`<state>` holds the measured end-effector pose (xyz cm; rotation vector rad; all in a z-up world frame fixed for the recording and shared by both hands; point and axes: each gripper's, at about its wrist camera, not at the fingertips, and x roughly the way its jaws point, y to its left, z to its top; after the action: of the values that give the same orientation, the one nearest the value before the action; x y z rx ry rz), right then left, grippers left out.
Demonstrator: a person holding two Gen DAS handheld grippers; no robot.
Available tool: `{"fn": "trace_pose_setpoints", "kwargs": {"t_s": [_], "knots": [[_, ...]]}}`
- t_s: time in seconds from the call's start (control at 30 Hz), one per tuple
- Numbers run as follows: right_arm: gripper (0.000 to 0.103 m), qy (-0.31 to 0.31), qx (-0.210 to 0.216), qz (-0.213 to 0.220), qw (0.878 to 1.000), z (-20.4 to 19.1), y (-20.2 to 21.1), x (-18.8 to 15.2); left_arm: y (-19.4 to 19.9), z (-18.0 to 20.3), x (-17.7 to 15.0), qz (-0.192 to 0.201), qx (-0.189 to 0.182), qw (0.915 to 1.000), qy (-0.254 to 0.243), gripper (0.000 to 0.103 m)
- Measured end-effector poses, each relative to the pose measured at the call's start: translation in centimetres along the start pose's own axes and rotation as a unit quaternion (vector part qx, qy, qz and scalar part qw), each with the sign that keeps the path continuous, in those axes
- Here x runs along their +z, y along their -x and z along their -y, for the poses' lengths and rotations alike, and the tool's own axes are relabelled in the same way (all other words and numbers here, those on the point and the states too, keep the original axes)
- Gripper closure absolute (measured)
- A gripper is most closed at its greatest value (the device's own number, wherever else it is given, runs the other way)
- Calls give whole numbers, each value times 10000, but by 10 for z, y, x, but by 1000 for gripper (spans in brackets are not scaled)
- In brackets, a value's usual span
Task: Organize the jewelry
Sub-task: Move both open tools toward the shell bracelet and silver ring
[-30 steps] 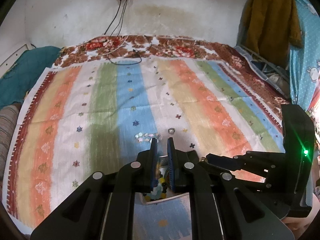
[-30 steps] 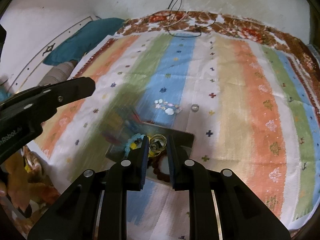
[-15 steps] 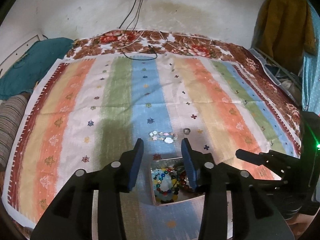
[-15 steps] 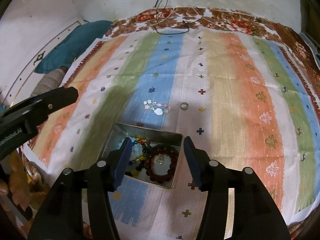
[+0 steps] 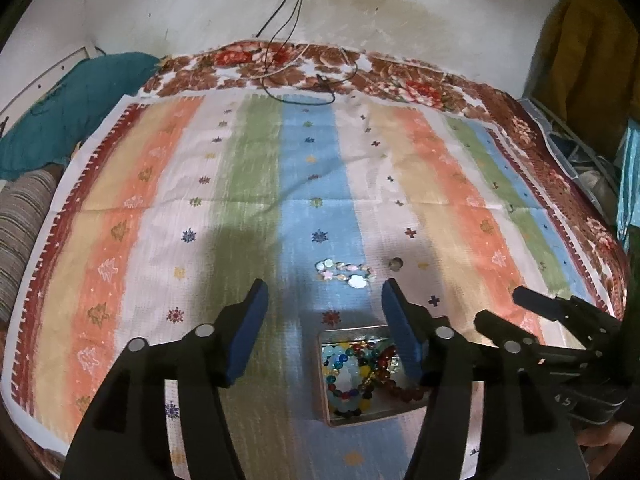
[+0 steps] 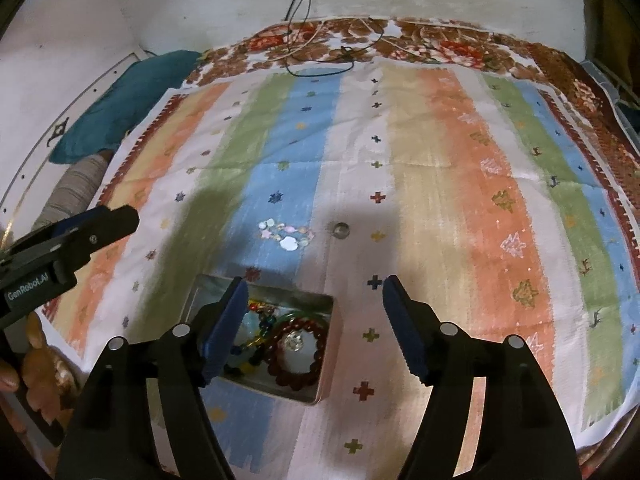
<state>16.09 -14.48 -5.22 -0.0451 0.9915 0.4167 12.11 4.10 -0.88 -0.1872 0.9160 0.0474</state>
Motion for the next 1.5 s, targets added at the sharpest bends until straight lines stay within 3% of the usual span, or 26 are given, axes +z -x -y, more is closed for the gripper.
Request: {"fn": "trace_pose_setpoints", "kwargs": {"t_s": [0.17, 0.37, 0.77, 1.5], "knots": [[28, -25, -94, -83, 9999, 5, -9, 6, -20, -5, 4, -266, -45, 9995, 132, 34], [27, 67, -159, -197, 9997, 5, -20, 12, -38, -4, 9, -430, 22, 9991, -43, 31], [27, 161, -405, -422, 9982, 11, -48, 23, -71, -9, 16, -701, 106, 9974, 110, 30], [27, 422, -405, -611, 9964, 5, -80, 34, -120, -13, 24, -1076, 167, 9941, -2, 28]]}}
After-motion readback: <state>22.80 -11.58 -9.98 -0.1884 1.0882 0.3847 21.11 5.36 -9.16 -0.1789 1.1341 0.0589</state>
